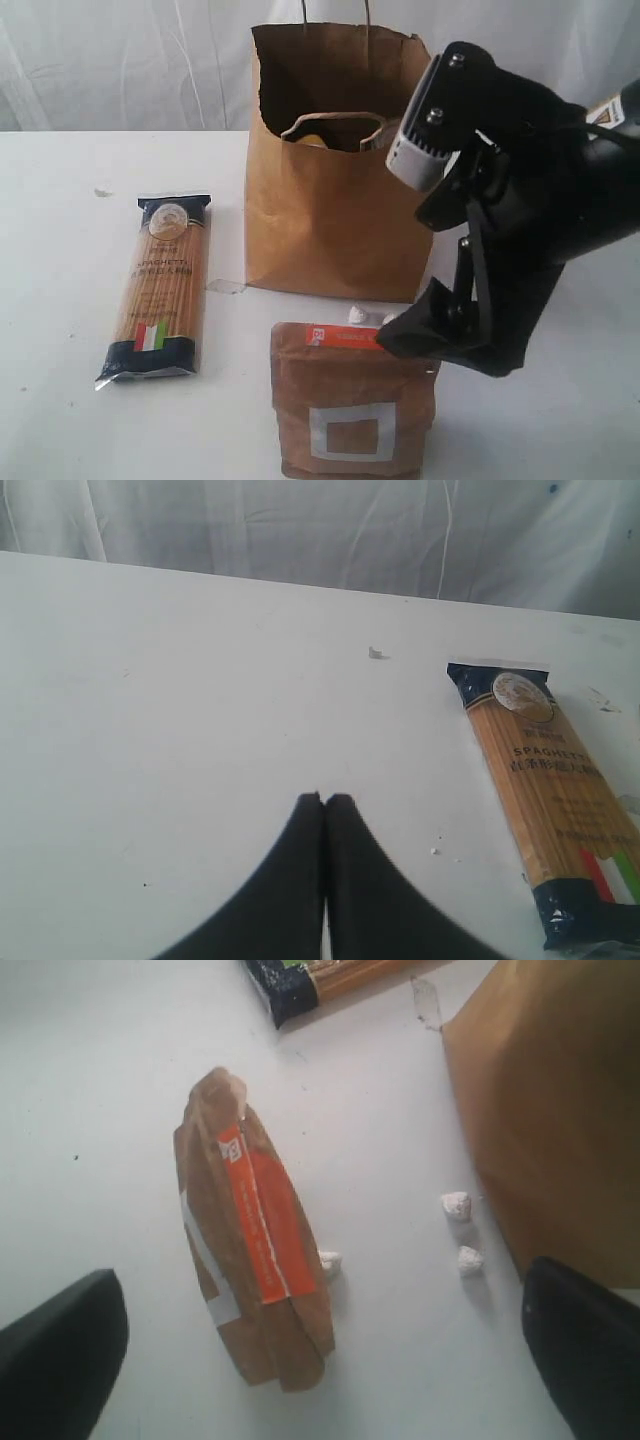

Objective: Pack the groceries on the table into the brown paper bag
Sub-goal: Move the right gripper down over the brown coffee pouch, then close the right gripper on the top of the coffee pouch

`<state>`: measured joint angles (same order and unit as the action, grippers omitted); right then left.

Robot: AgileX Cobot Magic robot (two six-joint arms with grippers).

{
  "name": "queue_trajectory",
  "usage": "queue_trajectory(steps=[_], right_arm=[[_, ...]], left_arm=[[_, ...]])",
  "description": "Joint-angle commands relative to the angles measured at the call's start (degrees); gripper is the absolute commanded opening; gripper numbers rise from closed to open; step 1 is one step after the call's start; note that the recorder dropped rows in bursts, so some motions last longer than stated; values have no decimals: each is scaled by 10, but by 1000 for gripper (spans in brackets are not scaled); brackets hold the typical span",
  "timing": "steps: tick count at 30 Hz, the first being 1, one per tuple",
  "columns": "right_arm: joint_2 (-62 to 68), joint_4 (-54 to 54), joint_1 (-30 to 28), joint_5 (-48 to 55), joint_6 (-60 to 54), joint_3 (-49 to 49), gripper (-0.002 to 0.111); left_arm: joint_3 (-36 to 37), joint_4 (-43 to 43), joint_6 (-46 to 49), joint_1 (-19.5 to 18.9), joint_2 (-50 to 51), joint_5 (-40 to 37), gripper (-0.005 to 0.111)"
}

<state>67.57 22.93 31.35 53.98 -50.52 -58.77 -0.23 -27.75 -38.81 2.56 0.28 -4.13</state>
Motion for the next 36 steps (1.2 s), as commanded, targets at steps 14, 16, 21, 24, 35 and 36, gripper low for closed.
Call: queue_trajectory(steps=[14, 16, 21, 24, 35, 36], right_arm=[[0, 25, 2, -33, 103, 1, 105], [4, 25, 2, -29, 103, 1, 105], [50, 25, 2, 11, 72, 1, 105], [91, 38, 2, 27, 35, 1, 105], [183, 61, 2, 14, -5, 1, 105], [189, 61, 2, 14, -5, 1, 105]], left_arm=[[2, -1, 0, -1, -3, -2, 0], [2, -1, 0, -1, -3, -2, 0], [2, -1, 0, -1, -3, -2, 0], [2, -1, 0, -1, -3, -2, 0], [2, -1, 0, -1, -3, -2, 0], [2, -1, 0, -1, -3, -2, 0]])
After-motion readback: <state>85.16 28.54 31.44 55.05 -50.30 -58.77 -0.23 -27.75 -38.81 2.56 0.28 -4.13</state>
